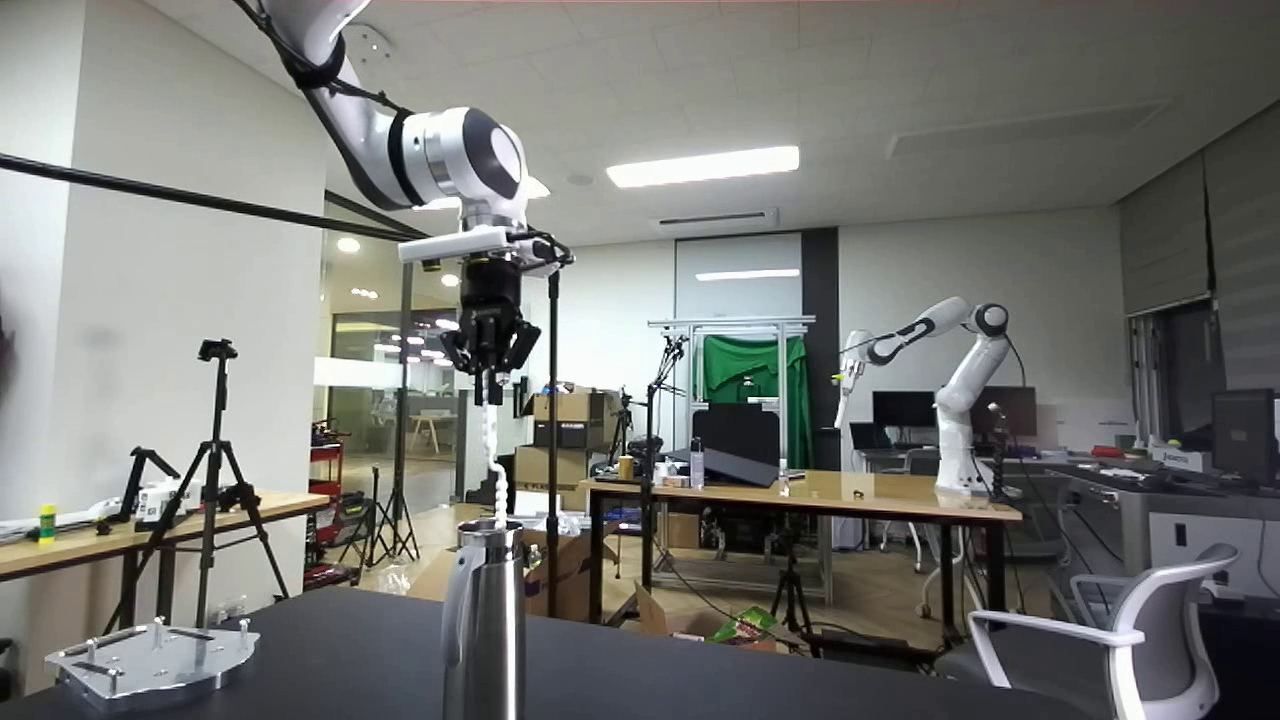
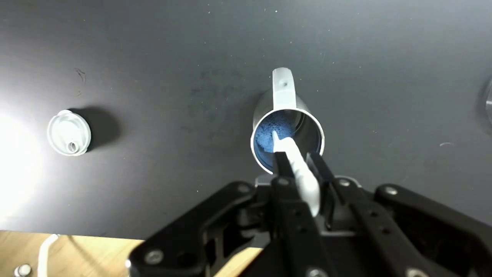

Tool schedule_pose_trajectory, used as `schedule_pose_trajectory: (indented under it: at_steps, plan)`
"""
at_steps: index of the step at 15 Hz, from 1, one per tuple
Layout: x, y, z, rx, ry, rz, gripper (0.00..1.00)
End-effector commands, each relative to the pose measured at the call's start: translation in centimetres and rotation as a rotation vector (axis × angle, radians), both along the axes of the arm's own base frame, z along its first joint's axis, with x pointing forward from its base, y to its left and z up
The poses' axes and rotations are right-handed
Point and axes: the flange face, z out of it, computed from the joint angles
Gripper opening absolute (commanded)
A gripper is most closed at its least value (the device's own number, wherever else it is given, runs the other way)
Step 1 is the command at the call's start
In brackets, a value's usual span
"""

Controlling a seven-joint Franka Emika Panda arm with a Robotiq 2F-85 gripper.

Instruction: Use the brush to scrub inside the jar

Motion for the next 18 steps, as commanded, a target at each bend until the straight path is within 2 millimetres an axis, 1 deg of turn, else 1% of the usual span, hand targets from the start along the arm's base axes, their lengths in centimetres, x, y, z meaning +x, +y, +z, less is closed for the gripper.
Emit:
schedule_pose_trajectory:
  at_steps: [1,4,5,6,7,9,12,15,17,18]
  plan:
    - [0.5,-0.7,-3.6,-0.014,-0.014,-0.036,0.04]
    - [0.8,-0.3,-7.7,-0.006,0.014,-0.030,0.04]
    - [0.8,-0.1,-8.8,-0.007,0.026,-0.028,0.04]
    - [0.9,0.1,-9.6,-0.009,0.036,-0.025,0.04]
    - [0.9,0.3,-9.5,-0.015,0.038,-0.022,0.04]
    - [0.6,0.6,-6.6,-0.029,0.026,-0.022,0.04]
    - [-0.9,1.0,-2.1,-0.067,0.043,0.000,0.04]
    - [-2.3,1.6,2.9,-0.098,0.039,0.019,0.04]
    - [-2.8,1.9,5.3,-0.101,0.024,0.027,0.04]
    - [-2.9,1.9,5.8,-0.093,0.015,0.029,0.04]
